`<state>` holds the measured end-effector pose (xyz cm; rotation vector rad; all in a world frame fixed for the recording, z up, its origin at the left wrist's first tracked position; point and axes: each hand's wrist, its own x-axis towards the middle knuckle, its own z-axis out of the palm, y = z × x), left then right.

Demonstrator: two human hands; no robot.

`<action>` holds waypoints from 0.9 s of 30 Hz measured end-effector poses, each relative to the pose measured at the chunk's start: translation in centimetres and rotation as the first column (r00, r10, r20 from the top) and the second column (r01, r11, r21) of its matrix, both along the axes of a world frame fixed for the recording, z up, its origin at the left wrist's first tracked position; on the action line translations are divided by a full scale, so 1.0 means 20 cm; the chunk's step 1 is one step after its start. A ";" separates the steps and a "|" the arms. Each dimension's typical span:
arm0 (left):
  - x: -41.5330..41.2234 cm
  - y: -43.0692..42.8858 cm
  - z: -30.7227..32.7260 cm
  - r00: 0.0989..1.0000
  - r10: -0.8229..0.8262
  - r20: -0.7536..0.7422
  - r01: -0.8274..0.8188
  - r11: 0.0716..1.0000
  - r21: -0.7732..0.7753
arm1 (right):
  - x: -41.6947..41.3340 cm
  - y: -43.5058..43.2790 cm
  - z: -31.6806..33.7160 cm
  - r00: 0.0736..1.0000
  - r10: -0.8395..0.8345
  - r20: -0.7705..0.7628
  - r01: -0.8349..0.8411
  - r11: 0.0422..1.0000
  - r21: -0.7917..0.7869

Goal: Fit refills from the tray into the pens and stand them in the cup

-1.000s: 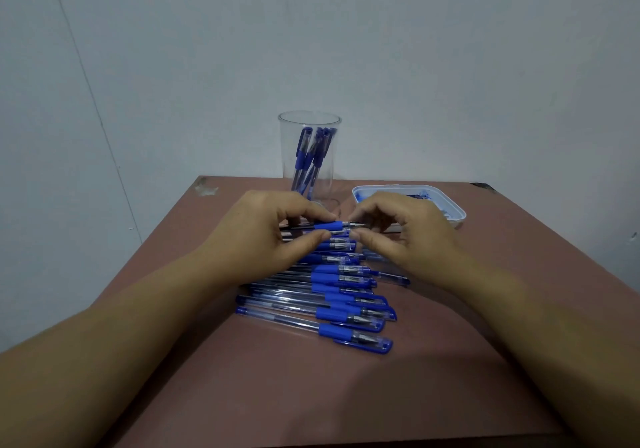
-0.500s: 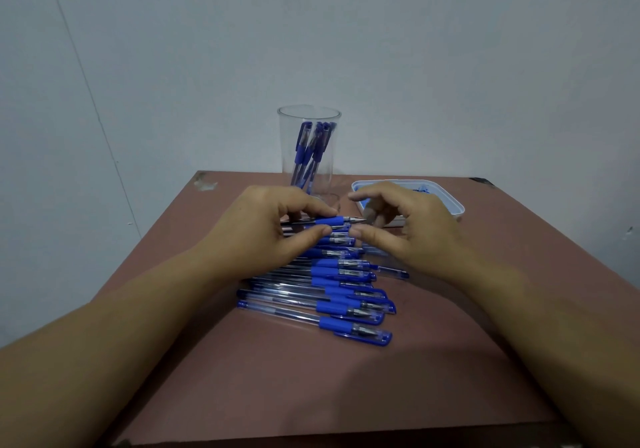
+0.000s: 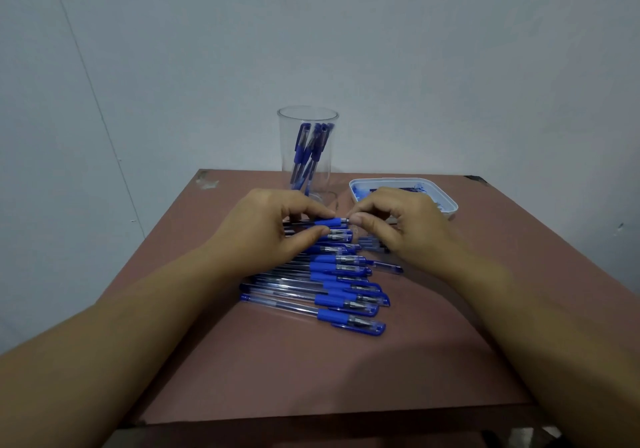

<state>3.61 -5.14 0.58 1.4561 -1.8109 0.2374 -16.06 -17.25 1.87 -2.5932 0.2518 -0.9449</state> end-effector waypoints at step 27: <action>-0.08 0.04 -0.01 0.996 0.074 -0.055 -0.073 0.997 0.036 | -0.11 -0.04 0.03 0.978 -0.053 -0.203 0.102 0.965 0.240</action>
